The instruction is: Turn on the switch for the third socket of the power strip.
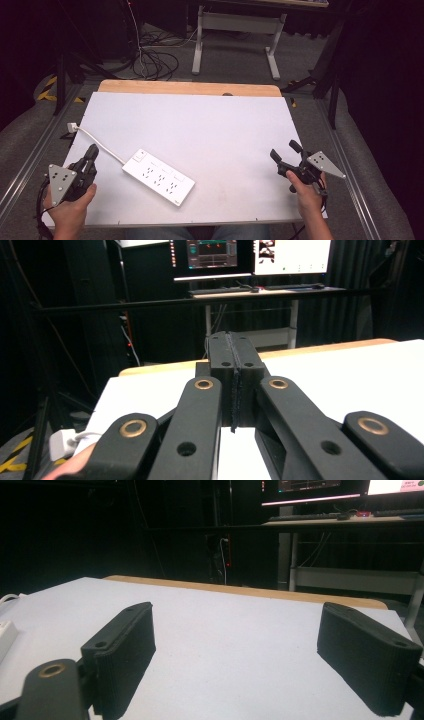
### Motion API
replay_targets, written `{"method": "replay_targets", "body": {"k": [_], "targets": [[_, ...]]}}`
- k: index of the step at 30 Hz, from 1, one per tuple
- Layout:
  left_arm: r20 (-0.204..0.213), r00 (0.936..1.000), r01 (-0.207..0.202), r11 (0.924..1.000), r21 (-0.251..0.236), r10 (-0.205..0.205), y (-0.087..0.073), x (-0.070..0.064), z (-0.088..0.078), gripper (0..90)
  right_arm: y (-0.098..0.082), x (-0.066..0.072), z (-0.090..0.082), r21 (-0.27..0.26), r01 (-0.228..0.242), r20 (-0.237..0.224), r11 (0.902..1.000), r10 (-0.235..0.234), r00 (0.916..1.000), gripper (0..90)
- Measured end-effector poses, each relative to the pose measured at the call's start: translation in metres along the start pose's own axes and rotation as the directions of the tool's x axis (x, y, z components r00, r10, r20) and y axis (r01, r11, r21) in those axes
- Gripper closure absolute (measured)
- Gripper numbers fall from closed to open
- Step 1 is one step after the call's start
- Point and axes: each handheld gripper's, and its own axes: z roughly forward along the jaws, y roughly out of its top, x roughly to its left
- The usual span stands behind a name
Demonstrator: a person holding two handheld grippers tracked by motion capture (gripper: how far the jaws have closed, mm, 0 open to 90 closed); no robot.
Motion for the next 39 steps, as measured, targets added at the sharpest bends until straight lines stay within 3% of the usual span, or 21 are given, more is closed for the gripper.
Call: {"method": "replay_targets", "body": {"k": [19, 25, 39], "targets": [[0.089, 0.9946, -0.057, 0.9979, 0.030, 0.054, 0.004, -0.021, 0.009, 89.9, 0.000, 0.000, 0.000, 0.002, -0.002, -0.001, 1.0000, 0.002, 1.0000, 15.7], [0.144, 0.9857, -0.094, 0.9947, 0.041, 0.087, 0.003, -0.034, 0.012, 89.9, 0.000, 0.000, 0.000, 0.002, -0.004, -0.002, 1.0000, 0.004, 1.0000, 15.8], [0.234, 0.9656, -0.127, 0.9907, 0.047, 0.113, 0.004, -0.058, 0.019, 89.9, 0.000, 0.001, 0.001, 0.005, -0.004, -0.003, 1.0000, 0.004, 1.0000, 15.9]]}}
